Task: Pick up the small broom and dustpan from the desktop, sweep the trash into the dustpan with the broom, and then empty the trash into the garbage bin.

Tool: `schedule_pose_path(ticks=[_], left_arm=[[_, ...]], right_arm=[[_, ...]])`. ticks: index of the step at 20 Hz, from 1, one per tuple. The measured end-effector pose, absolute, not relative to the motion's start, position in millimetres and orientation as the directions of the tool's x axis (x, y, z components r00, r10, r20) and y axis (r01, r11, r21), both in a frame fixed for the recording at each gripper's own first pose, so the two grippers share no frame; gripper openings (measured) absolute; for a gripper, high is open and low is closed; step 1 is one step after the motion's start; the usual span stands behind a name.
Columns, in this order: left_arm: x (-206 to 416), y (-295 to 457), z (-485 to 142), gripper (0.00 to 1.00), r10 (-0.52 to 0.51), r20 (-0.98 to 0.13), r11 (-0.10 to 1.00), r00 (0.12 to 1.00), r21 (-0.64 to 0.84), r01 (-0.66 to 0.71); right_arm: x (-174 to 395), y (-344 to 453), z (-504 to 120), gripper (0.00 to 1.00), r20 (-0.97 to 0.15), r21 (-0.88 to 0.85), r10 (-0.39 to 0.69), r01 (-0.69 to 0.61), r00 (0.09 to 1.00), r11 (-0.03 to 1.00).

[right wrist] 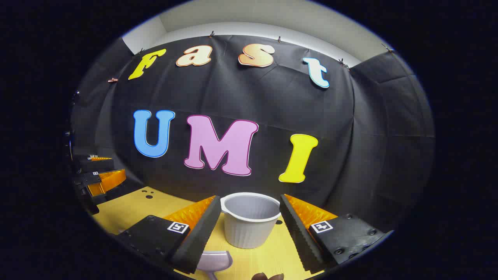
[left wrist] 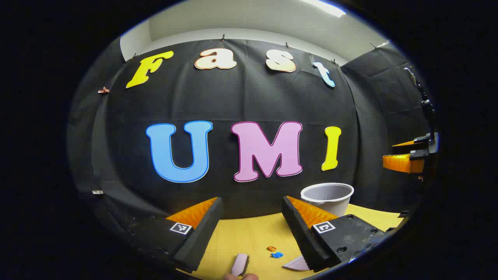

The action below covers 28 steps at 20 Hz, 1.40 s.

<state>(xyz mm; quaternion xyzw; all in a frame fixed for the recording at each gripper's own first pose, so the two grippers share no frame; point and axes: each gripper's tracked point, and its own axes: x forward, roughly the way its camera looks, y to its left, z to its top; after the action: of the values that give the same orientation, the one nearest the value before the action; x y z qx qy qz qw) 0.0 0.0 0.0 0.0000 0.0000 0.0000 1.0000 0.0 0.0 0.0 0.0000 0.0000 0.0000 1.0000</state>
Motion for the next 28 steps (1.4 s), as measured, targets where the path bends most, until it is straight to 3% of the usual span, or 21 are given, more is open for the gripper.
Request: schedule_pose_path(ticks=[16, 19, 22, 24, 28], left_arm=[[-7.2, 20.0, -13.9, 0.97, -0.003, -0.029, 1.0, 1.0, 0.025, 0.003], [-3.8, 21.3, -22.9, 0.97, -0.004, -0.049, 1.0, 0.999, 0.014, 0.005], [-3.8, 24.5, -30.8, 0.97, 0.005, -0.064, 1.0, 0.998, 0.027, -0.003], [-5.7, 28.1, -36.4, 0.97, 0.017, -0.075, 0.999, 0.997, 0.035, -0.015], [-8.8, 32.5, -46.7, 0.97, 0.031, -0.098, 0.999, 0.995, 0.037, -0.028]], right_arm=[[-6.0, 37.3, -16.4, 0.98, -0.07, -0.04, 0.015, -0.018, 0.997, 0.999], [-16.0, 49.7, -59.9, 0.97, -0.259, -0.038, 0.108, -0.122, 0.96, 0.992], [-40.2, 54.0, -136.0, 0.86, -0.488, -0.016, 0.161, -0.193, 0.858, 0.981], [-59.8, 59.8, -185.1, 0.85, -0.607, 0.0, 0.186, -0.234, 0.772, 0.972], [-79.6, 67.4, -256.5, 0.84, -0.752, -0.016, 0.182, -0.294, 0.633, 0.956]])
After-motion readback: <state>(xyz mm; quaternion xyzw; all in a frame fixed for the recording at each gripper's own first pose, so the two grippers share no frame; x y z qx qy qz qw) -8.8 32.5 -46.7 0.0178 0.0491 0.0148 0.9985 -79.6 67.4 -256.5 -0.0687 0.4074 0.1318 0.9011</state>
